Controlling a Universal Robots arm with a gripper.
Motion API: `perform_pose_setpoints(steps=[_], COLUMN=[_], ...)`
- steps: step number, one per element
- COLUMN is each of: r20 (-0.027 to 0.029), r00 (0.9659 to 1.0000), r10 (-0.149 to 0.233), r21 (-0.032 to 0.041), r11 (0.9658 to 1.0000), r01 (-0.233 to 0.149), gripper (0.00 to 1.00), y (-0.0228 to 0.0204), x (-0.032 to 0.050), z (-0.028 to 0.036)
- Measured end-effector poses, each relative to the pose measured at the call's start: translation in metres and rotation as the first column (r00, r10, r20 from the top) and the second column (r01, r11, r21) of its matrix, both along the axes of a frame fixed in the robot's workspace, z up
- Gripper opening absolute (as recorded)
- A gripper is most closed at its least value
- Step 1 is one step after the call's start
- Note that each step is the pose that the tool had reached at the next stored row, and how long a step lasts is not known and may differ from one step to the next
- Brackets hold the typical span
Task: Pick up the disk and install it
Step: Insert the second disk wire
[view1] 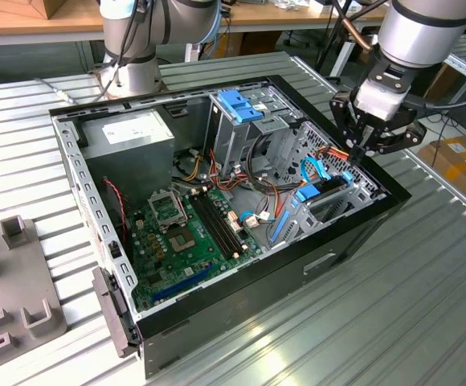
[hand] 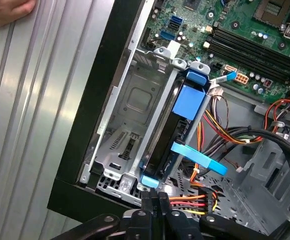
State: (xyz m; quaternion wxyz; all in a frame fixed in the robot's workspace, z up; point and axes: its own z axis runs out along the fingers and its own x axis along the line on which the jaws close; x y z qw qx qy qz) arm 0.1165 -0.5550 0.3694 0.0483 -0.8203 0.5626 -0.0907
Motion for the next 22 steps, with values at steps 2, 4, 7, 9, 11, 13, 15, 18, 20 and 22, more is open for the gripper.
perform_pose_setpoints(steps=[2,4,7,9,11,13,15,18,20,22], r20=[0.0,0.0,0.0,0.0,0.0,0.0,-0.0004,-0.0012,-0.0015,-0.0018], r00=[0.9998,0.9998,0.9997,0.9978,0.9925,0.9899,0.9897,0.9895,0.9892,0.9888], r10=[-0.02,-0.02,-0.023,-0.067,-0.122,-0.141,-0.143,-0.144,-0.146,-0.15], r21=[0.0,-0.0001,0.0,0.0,0.0,0.0,0.0026,0.0077,0.0102,0.0119], r11=[0.9998,0.9998,0.9997,0.9978,0.9925,0.9899,0.9897,0.9895,0.9892,0.9887], r01=[0.02,0.02,0.023,0.067,0.122,0.141,0.143,0.144,0.146,0.15], gripper=[0.16,0.16,0.16,0.16,0.16,0.16,0.16,0.16,0.16,0.16], y=[-0.0001,0.0,0.0,0.0,0.0,0.0,0.0,0.0001,0.0002,0.0002], x=[0.0,0.0,0.0,0.0,0.0,-0.0001,-0.0012,-0.0039,-0.0094,-0.0162], z=[-0.0001,0.0,-0.0001,-0.0001,-0.0001,-0.0001,-0.0001,-0.0001,-0.0001,-0.0001])
